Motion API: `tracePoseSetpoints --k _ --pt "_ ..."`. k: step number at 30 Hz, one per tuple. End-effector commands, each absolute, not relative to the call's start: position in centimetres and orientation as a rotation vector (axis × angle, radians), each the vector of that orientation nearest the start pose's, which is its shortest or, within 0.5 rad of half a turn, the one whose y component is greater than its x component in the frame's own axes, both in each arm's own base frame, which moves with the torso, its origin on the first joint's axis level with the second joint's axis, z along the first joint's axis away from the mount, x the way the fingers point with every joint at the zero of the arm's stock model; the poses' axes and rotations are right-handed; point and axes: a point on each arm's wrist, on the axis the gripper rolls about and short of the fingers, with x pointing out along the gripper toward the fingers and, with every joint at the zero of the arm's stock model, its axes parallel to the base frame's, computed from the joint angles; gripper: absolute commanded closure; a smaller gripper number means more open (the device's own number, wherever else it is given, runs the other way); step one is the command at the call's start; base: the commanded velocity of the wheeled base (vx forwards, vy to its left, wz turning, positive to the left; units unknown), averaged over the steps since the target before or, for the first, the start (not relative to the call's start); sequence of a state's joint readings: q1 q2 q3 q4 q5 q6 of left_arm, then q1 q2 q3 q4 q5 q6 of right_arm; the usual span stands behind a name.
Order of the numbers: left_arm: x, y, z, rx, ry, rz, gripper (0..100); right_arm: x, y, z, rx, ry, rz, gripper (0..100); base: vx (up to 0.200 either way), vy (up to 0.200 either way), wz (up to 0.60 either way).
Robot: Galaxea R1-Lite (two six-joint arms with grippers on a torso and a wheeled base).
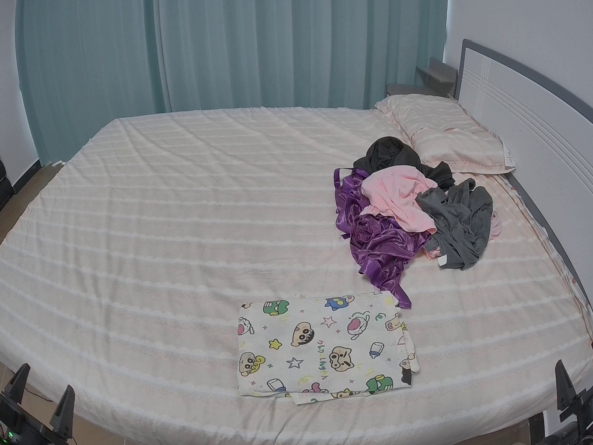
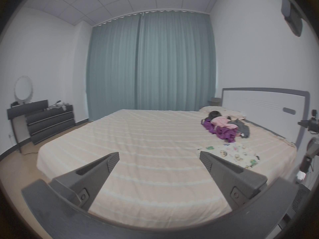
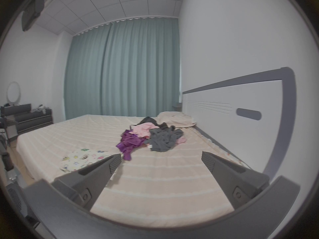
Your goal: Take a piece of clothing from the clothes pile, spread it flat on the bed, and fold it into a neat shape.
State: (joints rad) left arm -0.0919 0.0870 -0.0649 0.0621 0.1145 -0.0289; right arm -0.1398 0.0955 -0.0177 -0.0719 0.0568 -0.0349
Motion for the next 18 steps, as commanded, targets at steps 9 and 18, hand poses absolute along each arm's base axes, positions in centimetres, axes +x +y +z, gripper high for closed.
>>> tracePoseSetpoints --k 9,18 --pt "-1.5 0.3 8.5 0.016 0.021 -0.003 0 -1.5 0.6 9.7 -0.174 -0.09 0.014 0 0.0 0.0 0.0" --pt "-1.5 0.7 8.4 0.046 0.032 0.15 0 -1.5 0.6 8.5 -0.146 0.049 0.016 0 0.0 0.0 0.0"
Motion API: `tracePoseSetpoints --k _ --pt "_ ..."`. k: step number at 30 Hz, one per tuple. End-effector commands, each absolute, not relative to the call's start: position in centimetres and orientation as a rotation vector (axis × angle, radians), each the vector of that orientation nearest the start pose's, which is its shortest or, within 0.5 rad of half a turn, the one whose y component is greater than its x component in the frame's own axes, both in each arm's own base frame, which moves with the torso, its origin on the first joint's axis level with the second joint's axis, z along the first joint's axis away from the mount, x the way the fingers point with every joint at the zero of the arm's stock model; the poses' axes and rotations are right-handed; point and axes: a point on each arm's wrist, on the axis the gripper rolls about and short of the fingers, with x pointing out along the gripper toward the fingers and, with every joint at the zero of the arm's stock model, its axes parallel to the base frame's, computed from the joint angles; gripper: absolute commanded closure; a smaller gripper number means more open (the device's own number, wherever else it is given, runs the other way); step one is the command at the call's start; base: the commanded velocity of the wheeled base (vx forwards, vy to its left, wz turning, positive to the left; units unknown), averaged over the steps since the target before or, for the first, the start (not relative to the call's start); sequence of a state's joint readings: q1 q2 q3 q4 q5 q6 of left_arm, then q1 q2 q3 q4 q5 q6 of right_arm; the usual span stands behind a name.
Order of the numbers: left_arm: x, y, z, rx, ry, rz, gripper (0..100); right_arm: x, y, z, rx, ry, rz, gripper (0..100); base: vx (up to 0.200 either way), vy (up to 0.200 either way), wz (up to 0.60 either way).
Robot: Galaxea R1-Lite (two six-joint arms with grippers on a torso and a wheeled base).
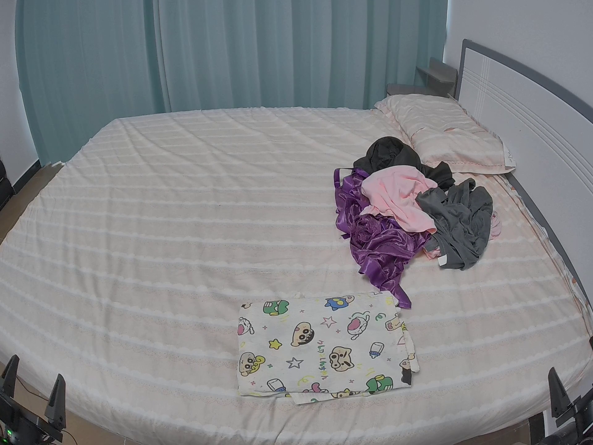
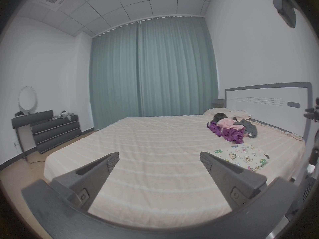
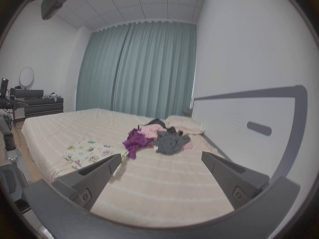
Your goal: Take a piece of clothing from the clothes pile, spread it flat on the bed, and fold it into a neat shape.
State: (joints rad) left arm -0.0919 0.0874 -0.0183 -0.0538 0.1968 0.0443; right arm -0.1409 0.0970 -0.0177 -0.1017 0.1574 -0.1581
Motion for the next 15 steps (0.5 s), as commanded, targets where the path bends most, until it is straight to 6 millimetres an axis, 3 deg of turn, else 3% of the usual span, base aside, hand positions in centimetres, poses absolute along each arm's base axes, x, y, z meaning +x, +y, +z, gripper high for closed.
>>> tracePoseSetpoints --k 1,7,11,15 --pt "-1.54 0.69 8.42 0.036 0.031 0.144 0 -1.5 0.59 8.45 -0.14 0.052 0.013 0 0.0 0.0 0.0" --pt "-1.48 0.56 7.85 -0.048 0.088 -0.152 0 -1.51 0.52 8.3 -0.027 0.071 -0.051 0 0.0 0.0 0.0" --pt "-1.47 0.49 7.86 -0.01 0.089 -0.117 0 -1.49 0.47 8.31 0.043 0.067 -0.072 0 0.0 0.0 0.0" --pt "-1.25 0.24 7.91 -0.011 0.124 0.046 0 -1.47 0.29 8.32 0.091 0.045 -0.16 0 0.0 0.0 0.0"
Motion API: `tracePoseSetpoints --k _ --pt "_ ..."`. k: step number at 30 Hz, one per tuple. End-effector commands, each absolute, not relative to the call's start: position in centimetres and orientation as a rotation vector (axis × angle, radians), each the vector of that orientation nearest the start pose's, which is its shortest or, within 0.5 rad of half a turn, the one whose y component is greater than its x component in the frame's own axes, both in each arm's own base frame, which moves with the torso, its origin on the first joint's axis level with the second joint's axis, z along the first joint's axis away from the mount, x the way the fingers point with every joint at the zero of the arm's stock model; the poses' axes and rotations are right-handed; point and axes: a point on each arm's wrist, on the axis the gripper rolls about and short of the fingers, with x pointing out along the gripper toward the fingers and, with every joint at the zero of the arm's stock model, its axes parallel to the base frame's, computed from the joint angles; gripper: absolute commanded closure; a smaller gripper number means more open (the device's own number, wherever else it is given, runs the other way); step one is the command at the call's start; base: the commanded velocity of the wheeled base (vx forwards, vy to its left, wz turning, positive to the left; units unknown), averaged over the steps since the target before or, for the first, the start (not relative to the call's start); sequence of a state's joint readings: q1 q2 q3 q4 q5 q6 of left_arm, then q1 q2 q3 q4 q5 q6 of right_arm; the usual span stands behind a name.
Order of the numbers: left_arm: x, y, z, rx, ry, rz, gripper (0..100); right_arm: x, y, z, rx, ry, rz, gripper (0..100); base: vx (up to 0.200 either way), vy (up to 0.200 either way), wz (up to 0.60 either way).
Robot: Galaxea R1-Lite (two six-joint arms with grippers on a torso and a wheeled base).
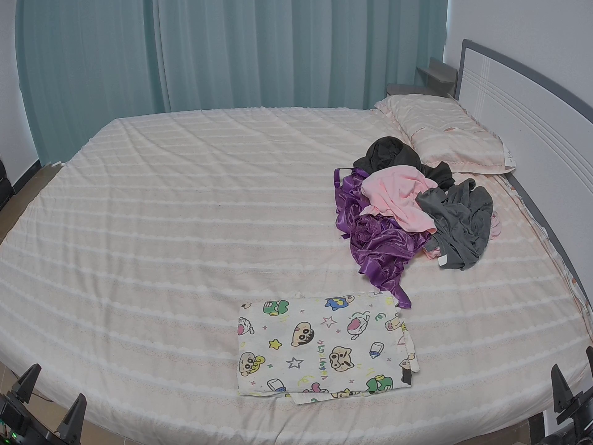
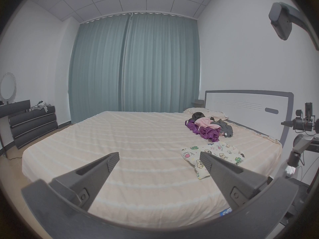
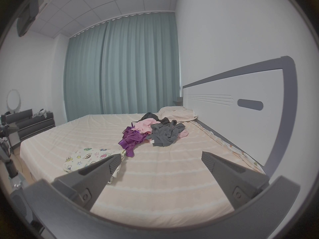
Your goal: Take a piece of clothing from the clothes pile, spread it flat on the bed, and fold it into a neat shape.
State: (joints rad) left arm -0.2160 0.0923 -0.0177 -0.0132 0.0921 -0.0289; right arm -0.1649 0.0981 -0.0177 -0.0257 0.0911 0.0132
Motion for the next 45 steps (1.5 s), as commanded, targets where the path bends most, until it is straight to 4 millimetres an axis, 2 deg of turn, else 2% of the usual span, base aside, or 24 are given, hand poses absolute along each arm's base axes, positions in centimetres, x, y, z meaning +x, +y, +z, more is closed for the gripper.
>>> tracePoseSetpoints --k 1,3,6,7,11,18,32,36,37,39,45 --pt "-1.2 0.2 7.9 -0.012 0.13 0.085 0 -1.5 0.3 8.3 0.099 0.039 -0.169 0 0.0 0.0 0.0" --pt "-1.3 0.1 7.9 -0.014 0.122 0.125 0 -1.5 0.3 8.4 0.09 0.039 -0.161 0 0.0 0.0 0.0" --pt "-1.6 0.1 7.8 -0.014 0.076 0.102 0 -1.4 0.4 8.3 0.044 0.051 -0.122 0 0.0 0.0 0.0" --pt "-2.2 0.2 7.7 -0.009 0.014 0.049 0 -1.4 0.4 8.3 -0.007 0.057 -0.105 0 0.0 0.0 0.0" --pt "-2.3 0.1 7.6 0.0 -0.002 0.028 0 -1.4 0.4 8.3 -0.081 0.061 -0.103 0 0.0 0.0 0.0" --pt "-2.3 0.1 7.6 -0.009 -0.003 0.029 0 -1.5 0.3 7.7 0.012 0.115 -0.153 0 0.0 0.0 0.0" --pt "-2.3 0.1 7.6 -0.009 -0.005 0.029 0 -1.5 0.3 7.6 0.01 0.112 -0.158 0 0.0 0.0 0.0" --pt "-2.3 0.1 7.6 -0.009 -0.005 0.029 0 -1.6 0.1 7.7 0.006 0.103 -0.052 0 0.0 0.0 0.0" --pt "-2.3 0.1 7.6 -0.009 -0.005 0.029 0 -2.0 0.0 7.6 -0.002 0.041 0.055 0 0.0 0.0 0.0" --pt "-2.3 0.1 7.6 -0.008 -0.005 0.029 0 -2.3 0.0 7.5 0.003 0.005 0.005 0 0.0 0.0 0.0" --pt "-2.3 0.1 7.6 -0.006 -0.005 0.029 0 -2.3 0.0 7.5 0.002 0.008 0.015 0 0.0 0.0 0.0"
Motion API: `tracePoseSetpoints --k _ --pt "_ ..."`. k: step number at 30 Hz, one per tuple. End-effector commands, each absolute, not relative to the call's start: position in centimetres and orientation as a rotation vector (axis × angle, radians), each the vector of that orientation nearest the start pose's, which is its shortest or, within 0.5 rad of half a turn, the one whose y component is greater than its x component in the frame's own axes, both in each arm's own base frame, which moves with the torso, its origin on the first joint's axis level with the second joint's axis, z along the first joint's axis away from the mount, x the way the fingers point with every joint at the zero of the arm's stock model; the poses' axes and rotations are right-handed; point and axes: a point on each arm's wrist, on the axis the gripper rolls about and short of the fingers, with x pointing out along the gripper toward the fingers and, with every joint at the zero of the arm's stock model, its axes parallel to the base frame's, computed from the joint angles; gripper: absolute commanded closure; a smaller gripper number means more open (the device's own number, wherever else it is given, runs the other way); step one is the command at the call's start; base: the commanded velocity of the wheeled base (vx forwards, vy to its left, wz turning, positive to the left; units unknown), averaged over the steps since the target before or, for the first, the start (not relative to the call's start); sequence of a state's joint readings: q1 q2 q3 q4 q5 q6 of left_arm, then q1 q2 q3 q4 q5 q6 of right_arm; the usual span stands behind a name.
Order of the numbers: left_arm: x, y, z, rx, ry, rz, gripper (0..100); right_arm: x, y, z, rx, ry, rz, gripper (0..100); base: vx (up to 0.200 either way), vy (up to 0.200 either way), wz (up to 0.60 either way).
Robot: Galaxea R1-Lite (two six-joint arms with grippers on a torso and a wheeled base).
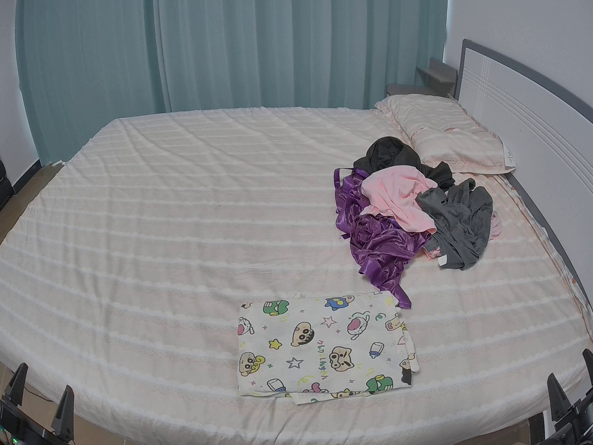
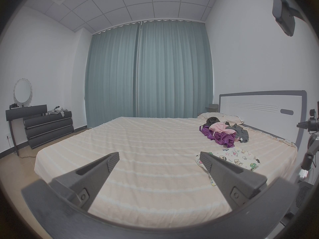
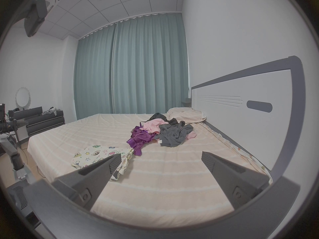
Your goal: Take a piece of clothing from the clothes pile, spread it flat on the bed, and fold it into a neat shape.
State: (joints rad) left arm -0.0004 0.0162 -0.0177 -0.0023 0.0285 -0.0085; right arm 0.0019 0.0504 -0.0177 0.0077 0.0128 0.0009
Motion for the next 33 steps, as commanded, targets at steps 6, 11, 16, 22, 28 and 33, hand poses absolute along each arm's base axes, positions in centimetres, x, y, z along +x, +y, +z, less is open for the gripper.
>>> tracePoseSetpoints --k 6,11,16,22,28,33 --pt "-2.29 0.07 7.64 -0.003 -0.006 0.029 0 -2.29 0.02 7.51 0.002 0.006 0.014 0 0.0 0.0 0.0" --pt "-2.29 0.06 7.62 -0.005 -0.005 0.031 0 -2.28 0.02 7.5 0.002 0.005 0.012 0 0.0 0.0 0.0" --pt "-2.29 0.07 7.62 -0.008 -0.005 0.029 0 -2.28 0.02 7.52 0.002 0.003 0.012 0 0.0 0.0 0.0" --pt "-2.29 0.07 7.62 -0.008 -0.005 0.029 0 -2.28 0.02 7.5 0.002 0.005 0.012 0 0.0 0.0 0.0" --pt "-2.29 0.06 7.62 -0.008 -0.005 0.031 0 -2.28 0.02 7.5 -0.003 0.005 0.012 0 0.0 0.0 0.0" --pt "-2.29 0.06 7.62 -0.008 -0.005 0.031 0 -2.29 0.02 7.54 0.008 0.003 0.012 0 0.0 0.0 0.0"
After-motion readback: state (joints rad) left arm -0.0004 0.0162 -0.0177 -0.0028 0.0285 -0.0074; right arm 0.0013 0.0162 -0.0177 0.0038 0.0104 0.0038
